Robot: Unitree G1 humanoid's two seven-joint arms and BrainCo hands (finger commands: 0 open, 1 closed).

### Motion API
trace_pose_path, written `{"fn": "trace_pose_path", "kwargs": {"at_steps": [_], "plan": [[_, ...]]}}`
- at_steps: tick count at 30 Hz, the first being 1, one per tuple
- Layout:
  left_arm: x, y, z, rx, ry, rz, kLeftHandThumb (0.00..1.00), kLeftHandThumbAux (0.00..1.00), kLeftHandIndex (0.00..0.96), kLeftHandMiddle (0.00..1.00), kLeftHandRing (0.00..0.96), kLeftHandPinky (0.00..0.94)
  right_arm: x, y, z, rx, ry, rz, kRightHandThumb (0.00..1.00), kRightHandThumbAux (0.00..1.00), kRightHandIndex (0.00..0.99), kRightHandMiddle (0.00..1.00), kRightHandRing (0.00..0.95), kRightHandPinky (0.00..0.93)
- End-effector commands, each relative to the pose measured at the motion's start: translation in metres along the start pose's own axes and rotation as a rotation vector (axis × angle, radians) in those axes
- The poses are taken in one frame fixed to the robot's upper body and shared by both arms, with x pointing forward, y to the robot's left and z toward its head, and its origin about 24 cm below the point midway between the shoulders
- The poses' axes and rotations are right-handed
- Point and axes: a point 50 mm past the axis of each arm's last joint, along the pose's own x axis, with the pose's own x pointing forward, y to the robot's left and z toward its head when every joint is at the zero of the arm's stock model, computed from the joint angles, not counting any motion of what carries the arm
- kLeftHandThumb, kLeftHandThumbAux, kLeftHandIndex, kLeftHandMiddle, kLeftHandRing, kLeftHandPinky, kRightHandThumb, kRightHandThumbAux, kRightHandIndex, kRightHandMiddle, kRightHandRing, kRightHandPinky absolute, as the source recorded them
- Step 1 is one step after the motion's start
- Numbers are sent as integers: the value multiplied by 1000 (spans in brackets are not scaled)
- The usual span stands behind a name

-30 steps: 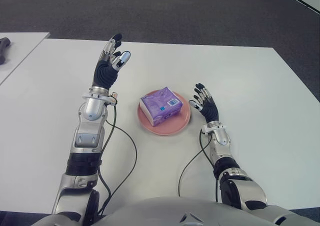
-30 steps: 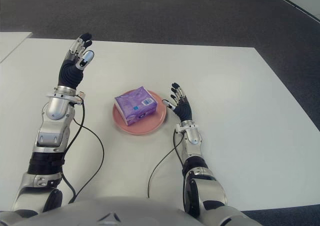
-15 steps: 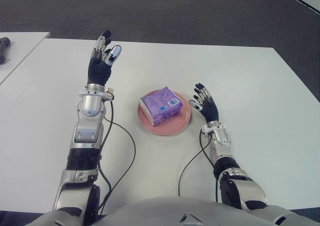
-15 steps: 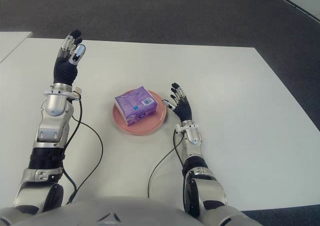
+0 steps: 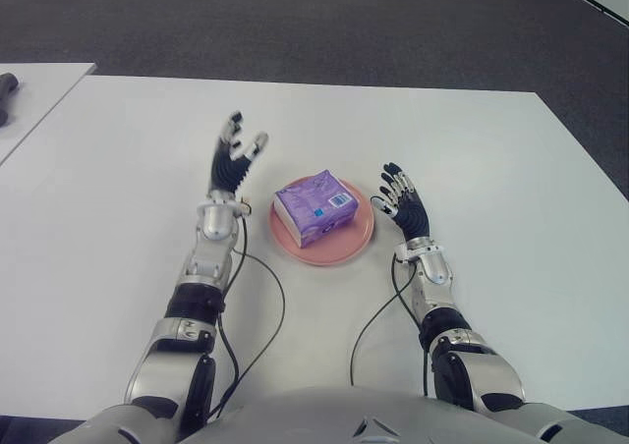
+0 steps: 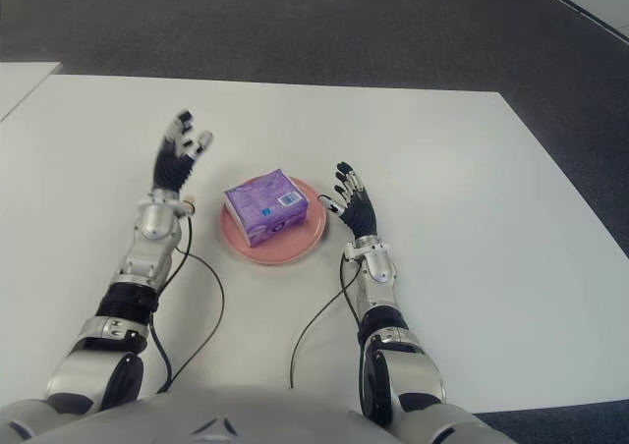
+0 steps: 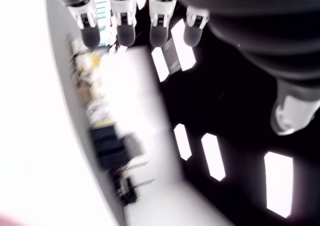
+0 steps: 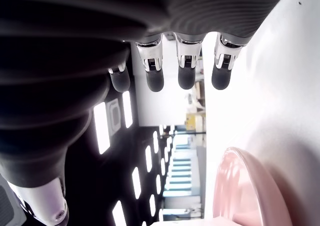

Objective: Put the tissue paper into the plate.

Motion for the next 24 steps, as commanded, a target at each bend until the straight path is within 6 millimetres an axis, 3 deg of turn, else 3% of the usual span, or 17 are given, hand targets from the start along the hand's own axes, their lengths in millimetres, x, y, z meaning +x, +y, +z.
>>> {"fn": "trace_pose_path", "kwargs": {"at_steps": [1, 12, 24], "plan": [[-2, 5, -11, 55, 18, -27, 0, 472, 0, 0, 0, 0, -49, -1, -42, 60, 190, -71, 81, 706, 42, 17, 2, 44], [-11, 6, -48, 64, 129, -39, 0, 485, 0, 0, 0, 0, -49, -1, -42, 60, 189, -71, 81, 706, 42, 17, 2, 44], [-14, -2, -38, 16, 11, 37, 0, 501, 0, 0, 0, 0, -48, 1, -42, 60, 189, -70, 81, 706, 42, 17, 2, 44]]}}
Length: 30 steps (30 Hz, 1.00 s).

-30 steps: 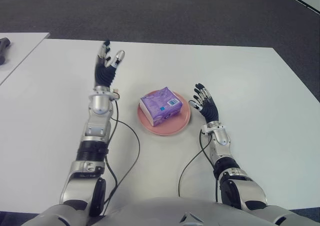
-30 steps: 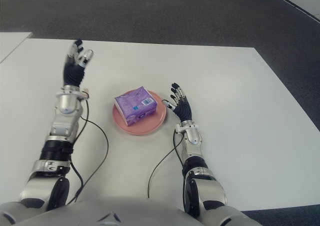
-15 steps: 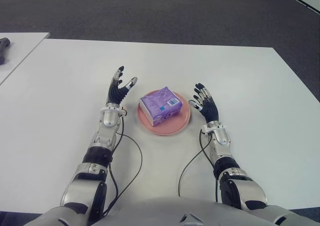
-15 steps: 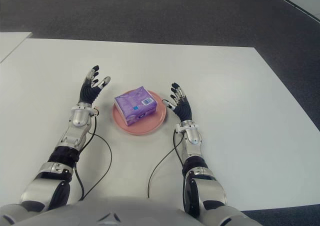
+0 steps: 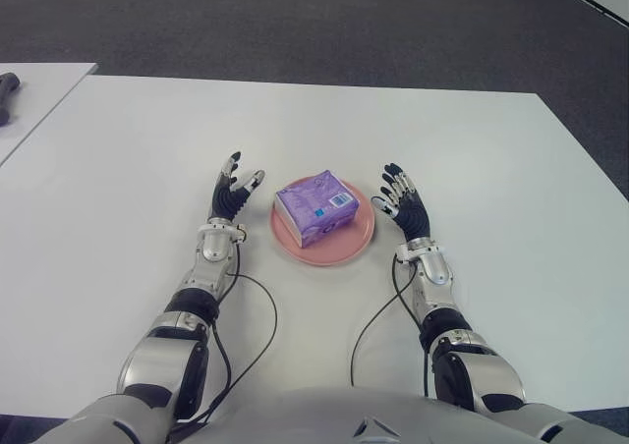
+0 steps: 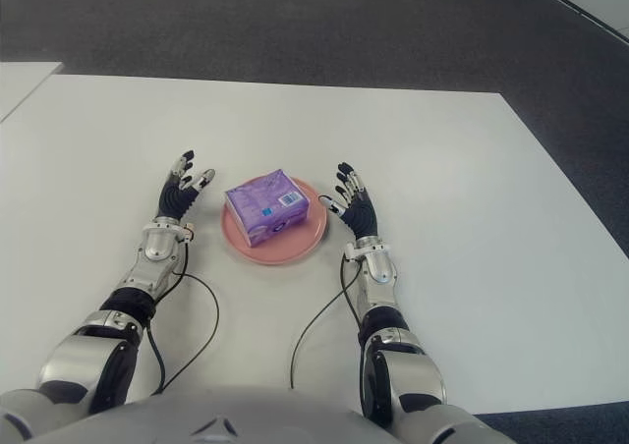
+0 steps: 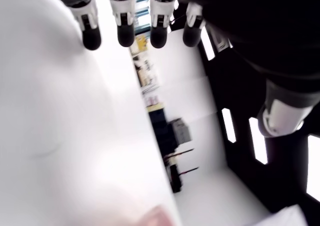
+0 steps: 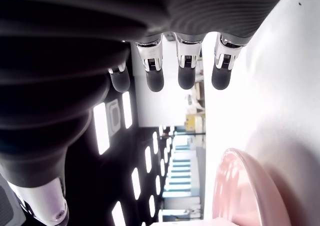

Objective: Put the tissue paper into the plate.

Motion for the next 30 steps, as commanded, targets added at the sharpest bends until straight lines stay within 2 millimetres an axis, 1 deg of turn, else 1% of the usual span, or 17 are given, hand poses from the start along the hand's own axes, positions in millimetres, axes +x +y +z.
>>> {"fn": "trace_pose_path", "kwargs": {"at_steps": [1, 9, 17, 20, 30], "plan": [[-4, -6, 6, -35, -52, 30, 0, 507, 0, 0, 0, 0, -48, 2, -42, 61, 188, -62, 81, 706, 42, 17, 2, 44], [-11, -6, 5, -62, -58, 32, 0, 520, 0, 0, 0, 0, -48, 2, -42, 61, 187, -61, 81, 706, 42, 17, 2, 44], [-20, -6, 4, -73, -55, 41, 0, 510, 0, 0, 0, 0, -49, 2, -42, 60, 187, -62, 81, 706, 42, 17, 2, 44], [-24, -6, 1, -80, -45, 42, 0, 498, 0, 0, 0, 0, -49, 1, -42, 60, 187, -62, 81, 706, 42, 17, 2, 44], [-34, -10, -1, -136, -29, 53, 0, 445, 0, 0, 0, 0, -49, -1, -41, 60, 187, -63, 81, 706, 42, 17, 2, 44]]}}
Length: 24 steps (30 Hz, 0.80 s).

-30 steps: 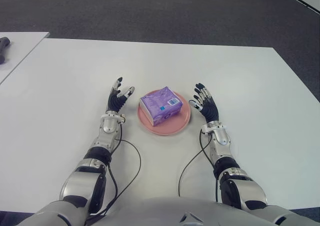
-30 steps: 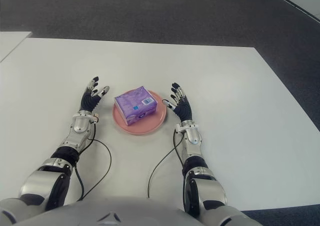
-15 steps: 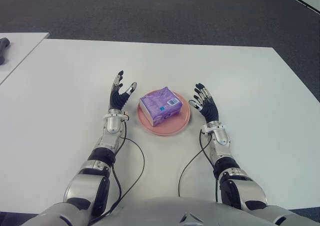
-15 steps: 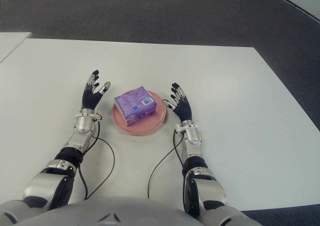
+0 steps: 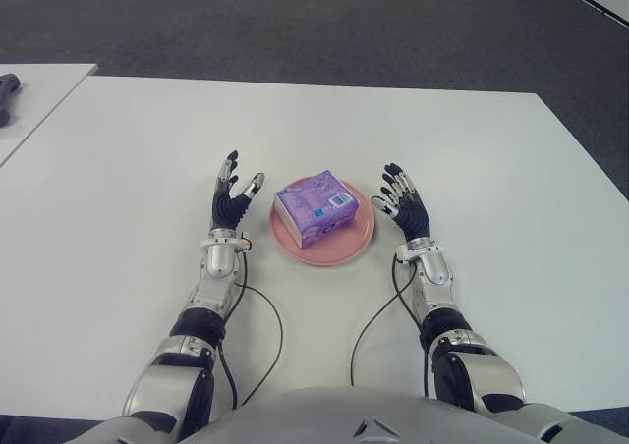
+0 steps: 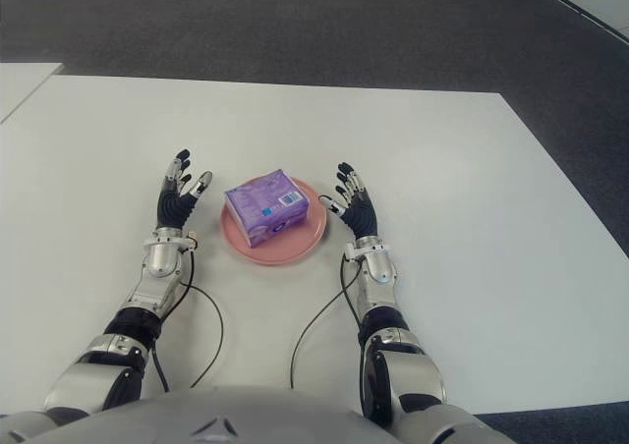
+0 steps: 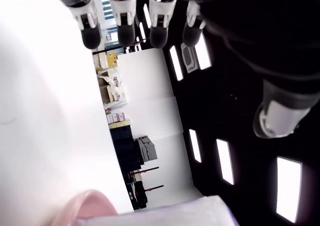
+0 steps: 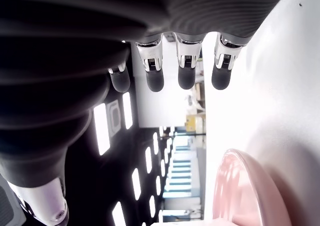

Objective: Put the tissue paper into the plate.

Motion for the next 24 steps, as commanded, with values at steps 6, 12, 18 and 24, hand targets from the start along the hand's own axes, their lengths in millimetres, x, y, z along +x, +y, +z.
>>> {"fn": "trace_pose_path", "kwargs": {"at_steps": [6, 12, 18, 24], "plan": [[-11, -6, -5, -48, 56, 0, 0, 420, 0, 0, 0, 0, -49, -2, -41, 60, 188, -64, 81, 706, 42, 17, 2, 44], [-13, -8, -5, -60, 77, -8, 0, 401, 0, 0, 0, 0, -49, -3, -41, 60, 188, -64, 81, 706, 42, 17, 2, 44], [-15, -9, -5, -64, 82, -10, 0, 398, 0, 0, 0, 0, -48, -3, -41, 61, 189, -65, 81, 706, 42, 17, 2, 44], [-16, -10, -5, -67, 80, -11, 0, 393, 0, 0, 0, 0, -48, -4, -41, 61, 188, -64, 81, 706, 42, 17, 2, 44]]}}
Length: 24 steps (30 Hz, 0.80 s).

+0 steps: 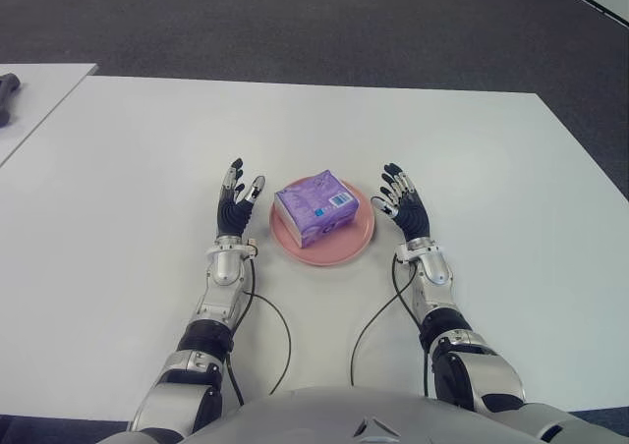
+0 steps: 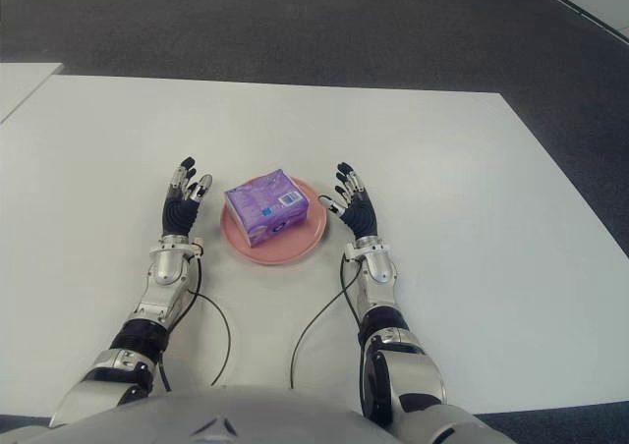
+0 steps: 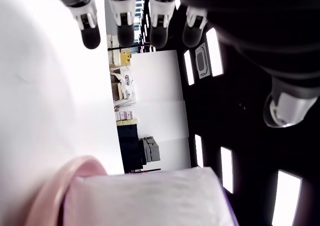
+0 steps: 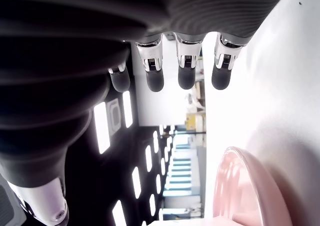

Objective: Put the tissue paper into the plate.

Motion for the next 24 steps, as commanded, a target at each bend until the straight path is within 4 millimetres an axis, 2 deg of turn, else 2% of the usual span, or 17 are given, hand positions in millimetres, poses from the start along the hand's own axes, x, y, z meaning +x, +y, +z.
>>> {"fn": "trace_pose_path", "kwargs": {"at_steps": [1, 24], "plan": [[-6, -1, -5, -1, 28, -10, 0, 393, 0, 0, 0, 0, -48, -4, -41, 61, 189, -72, 81, 706, 42, 17, 2, 44], [-7, -3, -3, 10, 29, -10, 0, 380, 0, 0, 0, 0, -44, -4, -40, 61, 191, -72, 81, 706, 42, 17, 2, 44]]}}
